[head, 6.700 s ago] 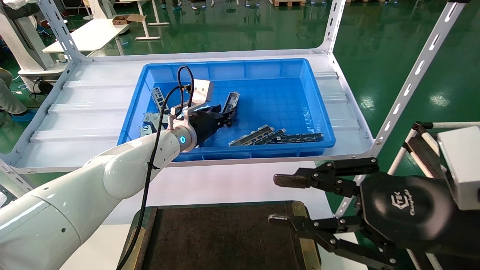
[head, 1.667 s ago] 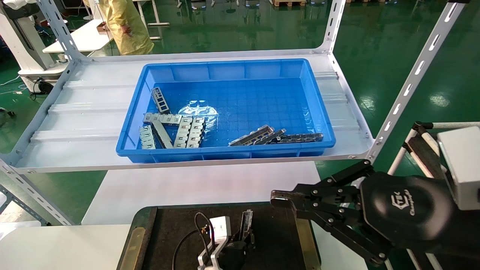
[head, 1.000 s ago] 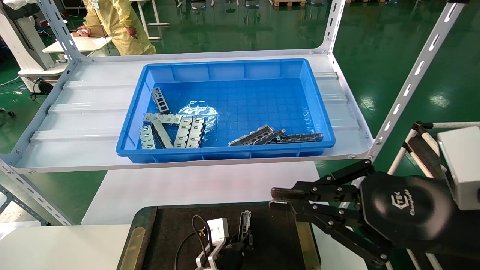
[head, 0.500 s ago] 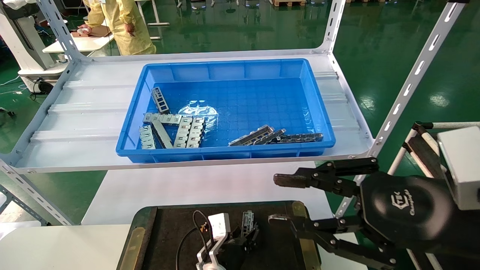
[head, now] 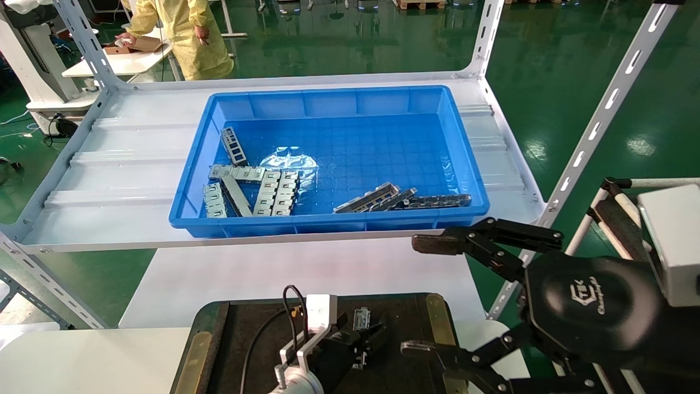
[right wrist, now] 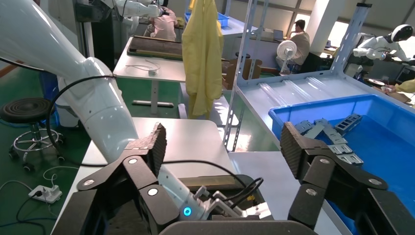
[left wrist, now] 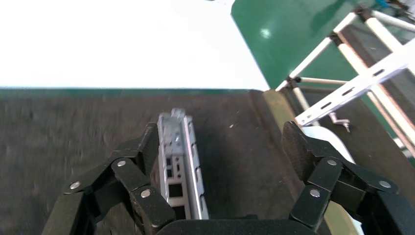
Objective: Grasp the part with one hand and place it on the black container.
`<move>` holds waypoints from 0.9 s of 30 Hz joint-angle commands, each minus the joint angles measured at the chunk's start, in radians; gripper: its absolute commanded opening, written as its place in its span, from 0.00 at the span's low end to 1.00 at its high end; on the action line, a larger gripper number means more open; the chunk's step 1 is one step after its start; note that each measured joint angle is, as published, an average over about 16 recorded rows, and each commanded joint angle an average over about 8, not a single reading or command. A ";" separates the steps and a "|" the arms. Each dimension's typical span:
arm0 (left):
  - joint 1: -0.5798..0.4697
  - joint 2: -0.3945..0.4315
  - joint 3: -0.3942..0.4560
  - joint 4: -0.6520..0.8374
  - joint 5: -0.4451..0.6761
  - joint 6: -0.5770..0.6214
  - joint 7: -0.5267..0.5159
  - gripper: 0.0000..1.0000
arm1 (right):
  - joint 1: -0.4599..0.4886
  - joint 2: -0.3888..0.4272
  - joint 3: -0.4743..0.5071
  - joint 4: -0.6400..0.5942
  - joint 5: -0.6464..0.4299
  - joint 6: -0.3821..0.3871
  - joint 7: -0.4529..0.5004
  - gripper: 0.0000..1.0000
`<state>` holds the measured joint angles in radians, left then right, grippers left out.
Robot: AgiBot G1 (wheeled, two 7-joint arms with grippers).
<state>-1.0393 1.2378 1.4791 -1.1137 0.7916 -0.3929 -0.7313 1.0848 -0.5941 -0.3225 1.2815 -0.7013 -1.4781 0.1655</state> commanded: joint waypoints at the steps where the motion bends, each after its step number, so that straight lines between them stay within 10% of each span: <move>1: -0.005 -0.024 -0.005 -0.019 0.036 0.028 -0.008 1.00 | 0.000 0.000 0.000 0.000 0.000 0.000 0.000 1.00; 16: -0.029 -0.255 -0.128 -0.227 0.222 0.355 -0.053 1.00 | 0.000 0.000 -0.001 0.000 0.000 0.000 0.000 1.00; 27: -0.002 -0.370 -0.315 -0.243 0.232 0.639 0.096 1.00 | 0.000 0.000 -0.001 0.000 0.001 0.000 0.000 1.00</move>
<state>-1.0397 0.8686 1.1610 -1.3550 1.0082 0.2525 -0.6250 1.0851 -0.5938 -0.3234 1.2815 -0.7007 -1.4777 0.1651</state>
